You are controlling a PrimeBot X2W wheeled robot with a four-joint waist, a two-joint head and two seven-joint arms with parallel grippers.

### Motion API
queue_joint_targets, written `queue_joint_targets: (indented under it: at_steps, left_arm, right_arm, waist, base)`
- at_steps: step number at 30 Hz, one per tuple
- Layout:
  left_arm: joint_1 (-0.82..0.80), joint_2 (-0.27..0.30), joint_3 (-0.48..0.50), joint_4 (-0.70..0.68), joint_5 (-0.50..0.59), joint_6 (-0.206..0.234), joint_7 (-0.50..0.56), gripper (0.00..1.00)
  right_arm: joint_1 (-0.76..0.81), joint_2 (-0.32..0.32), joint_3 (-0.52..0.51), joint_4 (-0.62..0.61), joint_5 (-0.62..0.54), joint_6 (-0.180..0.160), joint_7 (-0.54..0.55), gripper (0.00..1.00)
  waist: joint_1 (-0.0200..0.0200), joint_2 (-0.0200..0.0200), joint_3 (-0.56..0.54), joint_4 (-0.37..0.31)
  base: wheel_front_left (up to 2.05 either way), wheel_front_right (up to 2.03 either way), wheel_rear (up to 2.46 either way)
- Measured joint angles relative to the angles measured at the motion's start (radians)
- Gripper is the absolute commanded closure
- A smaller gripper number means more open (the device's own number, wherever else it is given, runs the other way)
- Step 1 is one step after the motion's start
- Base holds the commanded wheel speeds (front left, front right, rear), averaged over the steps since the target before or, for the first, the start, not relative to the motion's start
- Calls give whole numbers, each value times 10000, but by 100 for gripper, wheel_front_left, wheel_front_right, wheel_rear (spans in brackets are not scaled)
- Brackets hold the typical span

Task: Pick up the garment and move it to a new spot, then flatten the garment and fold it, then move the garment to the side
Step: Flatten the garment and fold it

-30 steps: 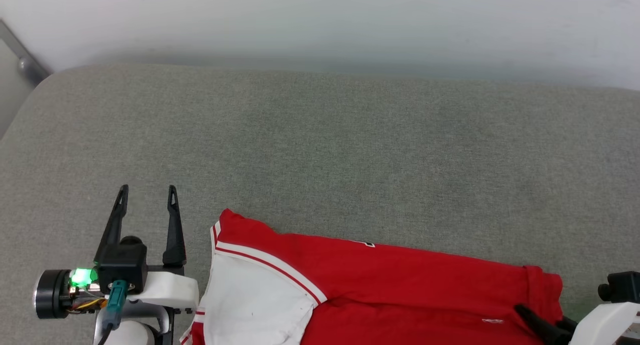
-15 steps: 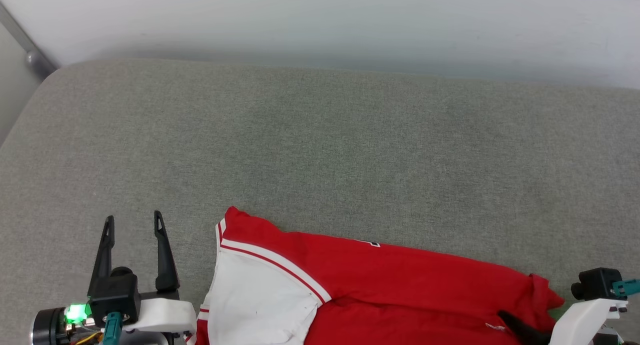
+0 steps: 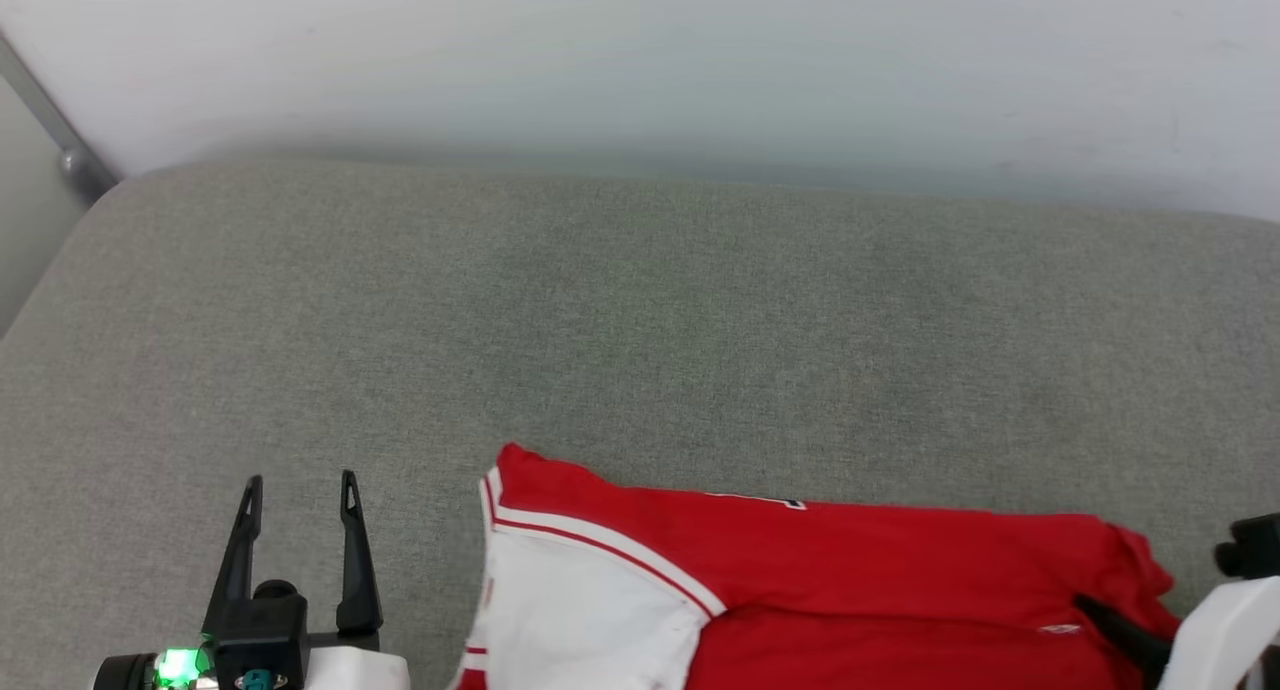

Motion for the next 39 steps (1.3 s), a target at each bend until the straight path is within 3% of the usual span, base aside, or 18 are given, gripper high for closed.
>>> queue_joint_targets:
  at_steps: [12, 16, 20, 30, 34, 39]
  left_arm:
    - [300, -113, -73, 157, 221, -205, 0, 0]
    - [314, -121, -144, 188, 267, -293, 0, 0]
    - [369, -109, -136, 198, 265, -305, 0, 0]
    - [446, -58, -174, 173, 265, -380, 0, 0]
    - [348, -73, -199, 171, 267, -397, 0, 0]
    - [171, -96, -311, 186, 278, -441, -2, 0]
  right_arm:
    - [411, -1360, -1386, 1325, -640, -2, 518, 100]
    - [455, -1448, -1507, 1266, -677, -2, 765, 100]
    - [581, -1434, -1233, 157, -345, -4, 1045, 100]
    - [839, -1302, 244, -4063, 351, -4, 2290, 100]
    - [20, -1022, 1145, -4771, 146, -4, 2723, 100]
    - [-1499, -650, 2380, -4604, 98, -4, 3099, 100]
  waist:
    - [0, 0, -290, -147]
    - [0, 0, -346, -163]
    - [0, 0, -406, -184]
    - [0, -1, -452, -253]
    - [0, 0, -334, -218]
    - [0, 0, -153, -121]
  base:
    - [0, 0, 0]
    - [0, 0, 0]
    - [0, 0, 0]
    - [0, 0, 0]
    - [0, 0, 0]
    - [0, 0, 0]
